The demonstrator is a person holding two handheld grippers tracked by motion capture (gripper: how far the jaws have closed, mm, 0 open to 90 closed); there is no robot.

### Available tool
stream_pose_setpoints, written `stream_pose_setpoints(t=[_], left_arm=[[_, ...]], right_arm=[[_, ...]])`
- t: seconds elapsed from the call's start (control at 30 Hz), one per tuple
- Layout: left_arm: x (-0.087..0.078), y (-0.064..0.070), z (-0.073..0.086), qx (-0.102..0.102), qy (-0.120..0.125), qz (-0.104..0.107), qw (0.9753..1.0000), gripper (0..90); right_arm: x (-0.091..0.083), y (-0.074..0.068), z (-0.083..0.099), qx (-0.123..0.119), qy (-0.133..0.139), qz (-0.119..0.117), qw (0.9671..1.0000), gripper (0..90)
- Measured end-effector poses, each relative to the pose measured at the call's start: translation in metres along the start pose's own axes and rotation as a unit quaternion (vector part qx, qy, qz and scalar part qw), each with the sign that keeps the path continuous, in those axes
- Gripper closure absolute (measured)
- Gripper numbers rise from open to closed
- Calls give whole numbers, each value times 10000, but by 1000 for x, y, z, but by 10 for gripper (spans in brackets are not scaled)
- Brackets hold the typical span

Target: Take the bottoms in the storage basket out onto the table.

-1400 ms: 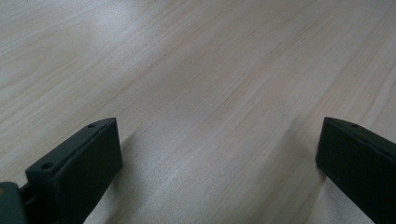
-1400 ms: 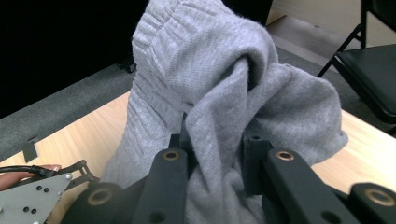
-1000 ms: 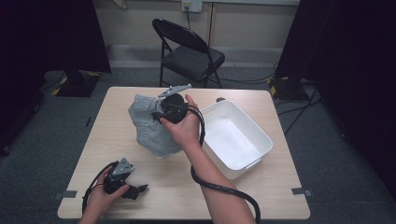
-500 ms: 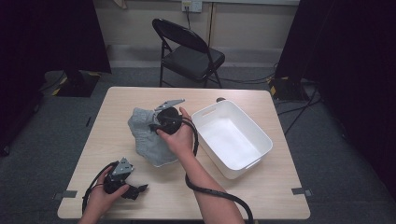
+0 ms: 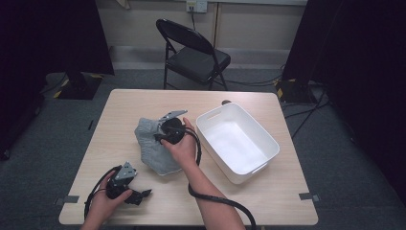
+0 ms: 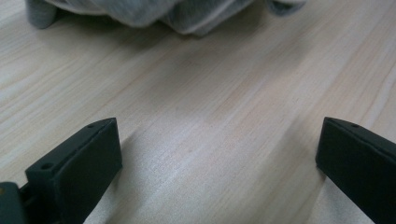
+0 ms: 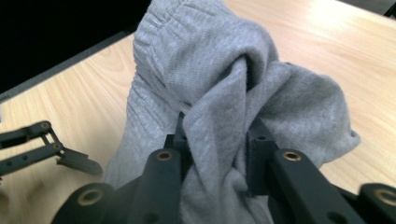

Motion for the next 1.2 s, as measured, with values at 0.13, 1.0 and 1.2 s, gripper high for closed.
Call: stream_pose_setpoints(t=[0.13,1.0,1.2], left_arm=[[0,0,0,3,-2,1,10000,0],[0,0,0,16,-6,4,10000,0],[0,0,0,16,-6,4,10000,0]], right_arm=[[-1,3,3,155,72,-18,9999,491],[-121,60,51,139,253,758,9967,387],[-133,68,69,172,172,913,9955,430]])
Point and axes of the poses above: each handheld gripper's, and its own axes: x roughly forward along the jaws, z roughly out of its underside, y roughly to its right, the point moved 8 cm from there along x, roughly forward along the jaws, and after that the axes turned 4 degrees about y, right-handed, at the moved point
